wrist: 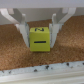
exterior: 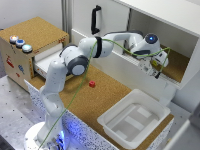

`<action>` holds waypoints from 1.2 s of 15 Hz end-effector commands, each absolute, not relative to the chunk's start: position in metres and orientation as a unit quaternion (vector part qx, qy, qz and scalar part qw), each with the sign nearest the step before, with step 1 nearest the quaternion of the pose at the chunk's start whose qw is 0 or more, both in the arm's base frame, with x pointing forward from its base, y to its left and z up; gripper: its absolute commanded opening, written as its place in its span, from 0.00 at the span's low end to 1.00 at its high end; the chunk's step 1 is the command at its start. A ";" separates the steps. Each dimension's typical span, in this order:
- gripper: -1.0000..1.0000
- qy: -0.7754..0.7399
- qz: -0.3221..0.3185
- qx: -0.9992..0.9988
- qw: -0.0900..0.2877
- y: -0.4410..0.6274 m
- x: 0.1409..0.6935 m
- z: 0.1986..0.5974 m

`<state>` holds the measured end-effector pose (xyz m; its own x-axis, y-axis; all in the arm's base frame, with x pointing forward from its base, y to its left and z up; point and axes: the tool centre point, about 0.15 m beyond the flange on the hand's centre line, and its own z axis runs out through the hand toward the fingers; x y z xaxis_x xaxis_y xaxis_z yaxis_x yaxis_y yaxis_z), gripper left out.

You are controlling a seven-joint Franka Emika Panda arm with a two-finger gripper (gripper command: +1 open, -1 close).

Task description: Store the yellow block in the drawer

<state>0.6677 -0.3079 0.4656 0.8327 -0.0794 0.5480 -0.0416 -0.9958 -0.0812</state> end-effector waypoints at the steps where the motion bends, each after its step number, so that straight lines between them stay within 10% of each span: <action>1: 0.00 0.027 -0.300 -0.951 0.064 -0.291 0.630 0.493; 18: 0.00 0.011 -0.277 -0.961 -0.011 -0.113 0.430 0.495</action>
